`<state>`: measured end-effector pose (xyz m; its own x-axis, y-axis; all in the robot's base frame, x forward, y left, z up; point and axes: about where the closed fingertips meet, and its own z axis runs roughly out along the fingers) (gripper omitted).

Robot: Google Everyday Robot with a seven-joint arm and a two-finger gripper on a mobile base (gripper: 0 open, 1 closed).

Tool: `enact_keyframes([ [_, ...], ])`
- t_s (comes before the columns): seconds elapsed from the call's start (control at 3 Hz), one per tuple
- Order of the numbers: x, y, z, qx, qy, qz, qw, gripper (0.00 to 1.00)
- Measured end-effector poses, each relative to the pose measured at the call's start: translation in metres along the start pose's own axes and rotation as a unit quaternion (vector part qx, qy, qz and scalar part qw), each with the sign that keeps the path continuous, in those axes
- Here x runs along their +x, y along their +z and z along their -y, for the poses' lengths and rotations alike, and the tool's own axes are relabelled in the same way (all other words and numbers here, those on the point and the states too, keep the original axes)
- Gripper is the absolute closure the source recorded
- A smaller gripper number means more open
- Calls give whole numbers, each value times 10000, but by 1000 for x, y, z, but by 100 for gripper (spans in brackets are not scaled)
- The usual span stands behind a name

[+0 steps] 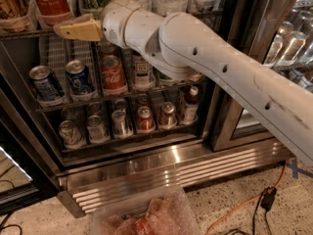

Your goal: Pick green can from top shelf of fridge

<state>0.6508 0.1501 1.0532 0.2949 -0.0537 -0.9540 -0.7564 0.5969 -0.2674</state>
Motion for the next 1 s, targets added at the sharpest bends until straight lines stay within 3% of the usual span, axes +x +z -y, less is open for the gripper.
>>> enact_keyframes([
  [0.33,-7,3,9,71,35,111,9999,0],
  [1.0,-3,8,11,37,108,90,9999,42],
])
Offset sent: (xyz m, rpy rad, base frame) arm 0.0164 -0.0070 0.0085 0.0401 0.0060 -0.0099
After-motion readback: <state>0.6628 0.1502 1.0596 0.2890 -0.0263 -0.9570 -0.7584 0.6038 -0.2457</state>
